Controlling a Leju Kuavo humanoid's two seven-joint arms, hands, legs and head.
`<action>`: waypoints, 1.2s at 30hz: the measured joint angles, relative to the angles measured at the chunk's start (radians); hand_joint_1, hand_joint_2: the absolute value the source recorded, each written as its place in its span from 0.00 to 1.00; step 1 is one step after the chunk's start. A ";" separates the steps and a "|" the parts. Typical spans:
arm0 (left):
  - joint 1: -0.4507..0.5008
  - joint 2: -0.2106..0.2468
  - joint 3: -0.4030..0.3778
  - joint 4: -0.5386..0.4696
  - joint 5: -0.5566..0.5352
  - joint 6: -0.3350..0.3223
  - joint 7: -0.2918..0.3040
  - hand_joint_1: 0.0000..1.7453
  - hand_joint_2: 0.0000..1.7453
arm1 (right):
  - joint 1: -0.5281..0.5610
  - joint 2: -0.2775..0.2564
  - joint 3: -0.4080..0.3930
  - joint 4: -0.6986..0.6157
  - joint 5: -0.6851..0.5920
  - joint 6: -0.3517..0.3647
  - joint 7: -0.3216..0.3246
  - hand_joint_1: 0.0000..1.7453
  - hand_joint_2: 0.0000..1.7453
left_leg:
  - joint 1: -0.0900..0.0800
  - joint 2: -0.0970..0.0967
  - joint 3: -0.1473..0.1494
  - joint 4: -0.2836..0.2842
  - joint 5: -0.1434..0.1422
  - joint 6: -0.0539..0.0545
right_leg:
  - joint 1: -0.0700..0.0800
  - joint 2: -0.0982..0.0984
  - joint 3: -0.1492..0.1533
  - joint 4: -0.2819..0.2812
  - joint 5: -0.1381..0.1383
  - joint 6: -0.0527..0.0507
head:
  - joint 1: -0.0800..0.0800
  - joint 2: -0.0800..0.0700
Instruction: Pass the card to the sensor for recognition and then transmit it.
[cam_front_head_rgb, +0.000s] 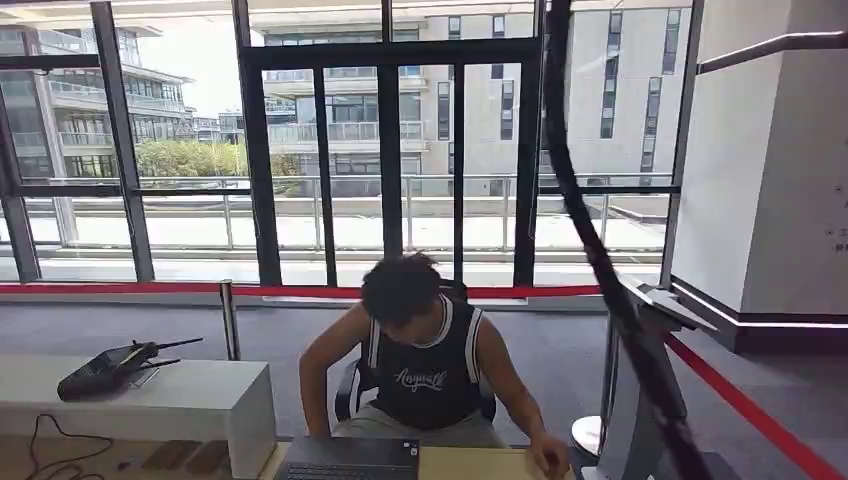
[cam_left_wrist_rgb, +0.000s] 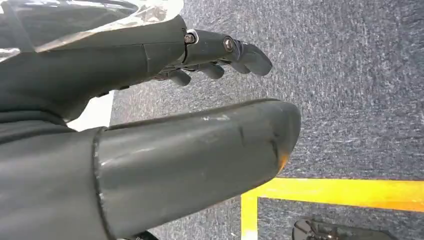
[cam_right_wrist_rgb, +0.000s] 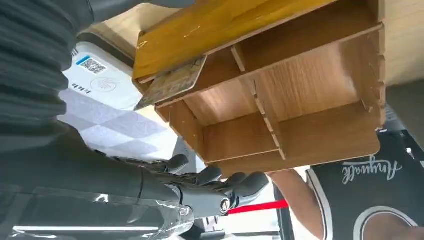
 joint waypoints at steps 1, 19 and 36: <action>0.000 0.000 -0.001 0.000 -0.007 -0.001 -0.003 0.00 0.00 | -0.006 0.003 0.001 0.011 -0.003 -0.004 0.001 0.00 1.00 | 0.000 0.000 0.000 0.000 0.000 0.000 | 0.000 0.000 0.000 0.000 0.000 0.000 | 0.000 0.000; 0.000 0.000 -0.028 0.000 -0.026 -0.015 -0.005 0.00 0.00 | -0.063 0.014 0.005 0.159 -0.033 -0.052 0.010 0.00 1.00 | 0.000 0.000 0.000 0.000 0.000 0.000 | 0.000 0.000 0.000 0.000 0.000 0.000 | 0.000 0.000; 0.000 0.000 -0.051 0.000 -0.029 -0.012 0.005 0.00 0.00 | -0.065 0.009 -0.002 0.197 -0.056 -0.063 0.010 0.00 1.00 | 0.000 0.000 0.000 0.000 0.000 0.000 | 0.000 0.000 0.000 0.000 0.000 0.000 | 0.000 0.000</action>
